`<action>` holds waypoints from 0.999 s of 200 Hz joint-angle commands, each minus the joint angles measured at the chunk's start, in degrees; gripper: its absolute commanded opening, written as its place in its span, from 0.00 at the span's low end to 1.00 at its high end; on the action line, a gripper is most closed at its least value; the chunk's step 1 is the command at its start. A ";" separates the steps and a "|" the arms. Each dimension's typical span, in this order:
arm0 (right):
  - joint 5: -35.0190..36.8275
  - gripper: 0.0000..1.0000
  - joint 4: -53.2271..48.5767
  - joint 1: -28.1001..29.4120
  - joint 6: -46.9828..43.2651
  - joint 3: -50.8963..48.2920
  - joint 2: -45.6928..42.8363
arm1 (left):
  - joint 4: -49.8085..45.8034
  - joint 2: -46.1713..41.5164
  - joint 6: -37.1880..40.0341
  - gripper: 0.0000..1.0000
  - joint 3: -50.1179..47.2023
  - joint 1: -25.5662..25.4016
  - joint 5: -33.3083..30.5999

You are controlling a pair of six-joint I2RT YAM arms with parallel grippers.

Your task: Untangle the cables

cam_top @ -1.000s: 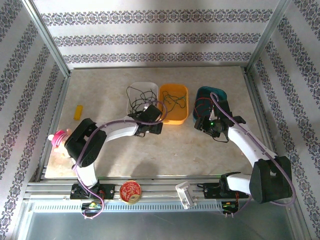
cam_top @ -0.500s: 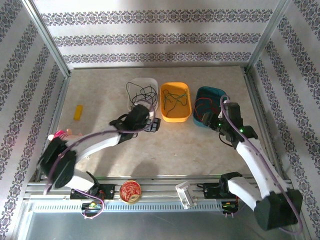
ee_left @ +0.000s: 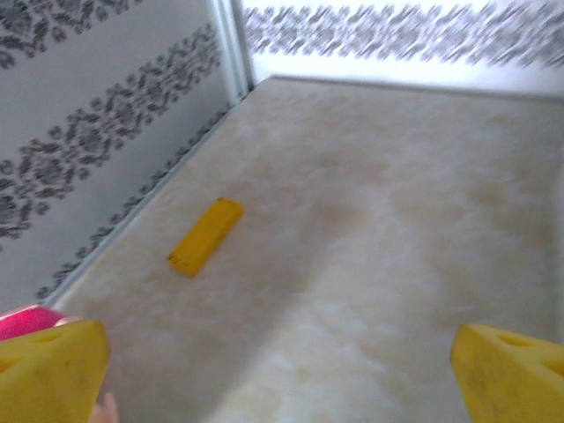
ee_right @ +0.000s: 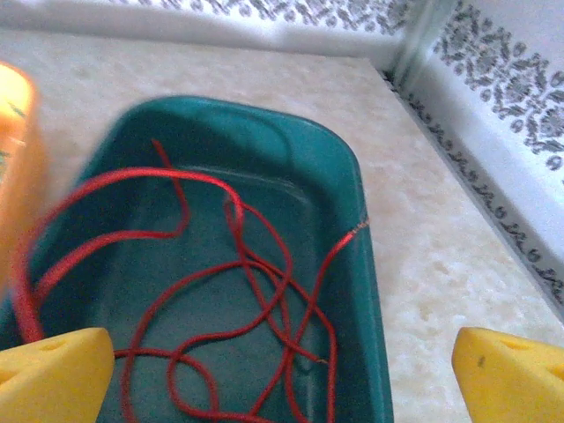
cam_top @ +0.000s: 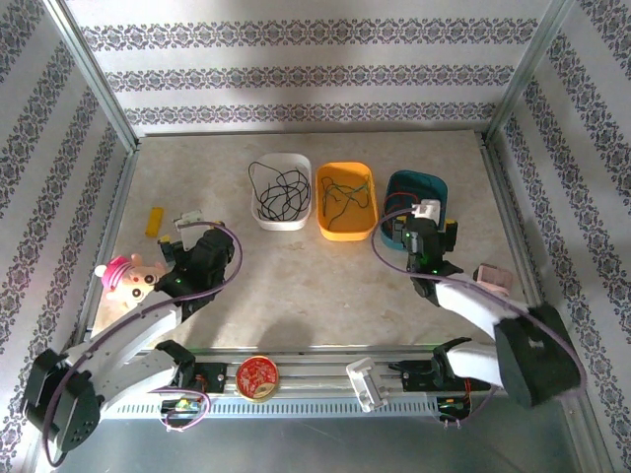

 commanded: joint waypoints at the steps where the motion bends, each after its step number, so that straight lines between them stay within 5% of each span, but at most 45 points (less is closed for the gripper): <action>1: 6.25 0.98 15.22 -1.64 -4.55 -0.91 5.52 | 0.88 4.81 1.36 0.99 1.03 3.42 -2.34; 33: -7.58 0.98 33.92 -8.05 -7.02 -4.76 12.68 | 13.68 13.05 11.70 0.99 2.81 6.97 2.66; 48: -11.79 0.98 25.24 -9.81 -4.62 -3.45 9.58 | 17.07 16.45 14.28 0.99 4.13 8.90 6.42; 66: -25.14 0.98 32.22 -15.27 -2.85 -4.80 13.83 | 25.13 20.44 19.10 0.99 2.79 9.59 7.80; 73: -25.15 0.98 36.80 -15.73 -2.36 -4.80 16.32 | 27.80 22.34 19.28 0.99 1.72 9.89 7.55; 90: -26.47 0.98 28.23 -15.91 -2.65 -3.70 13.55 | 33.92 27.10 18.53 0.99 -0.38 10.94 6.59; 95: -26.46 0.98 30.68 -15.91 -2.83 -4.14 14.40 | 29.85 26.91 16.63 0.99 0.63 10.63 5.20; 130: -26.52 0.98 29.94 -15.83 -2.73 -3.92 14.20 | 43.33 28.43 21.59 0.99 -2.28 12.91 16.14; 154: -26.29 0.98 29.85 -15.74 -2.66 -3.92 14.20 | 41.45 30.27 24.45 0.99 -0.23 14.69 20.59; 178: -26.34 0.98 29.85 -15.74 -2.70 -3.92 14.20 | 69.60 34.28 29.18 0.99 -10.09 16.99 22.39; 191: -26.34 0.98 29.85 -15.74 -2.60 -3.92 14.20 | 59.48 29.71 24.32 0.99 -9.74 18.64 25.85; 200: -26.43 0.98 29.85 -15.74 -2.57 -3.90 14.20 | 63.21 31.30 24.07 0.99 -10.48 20.64 30.30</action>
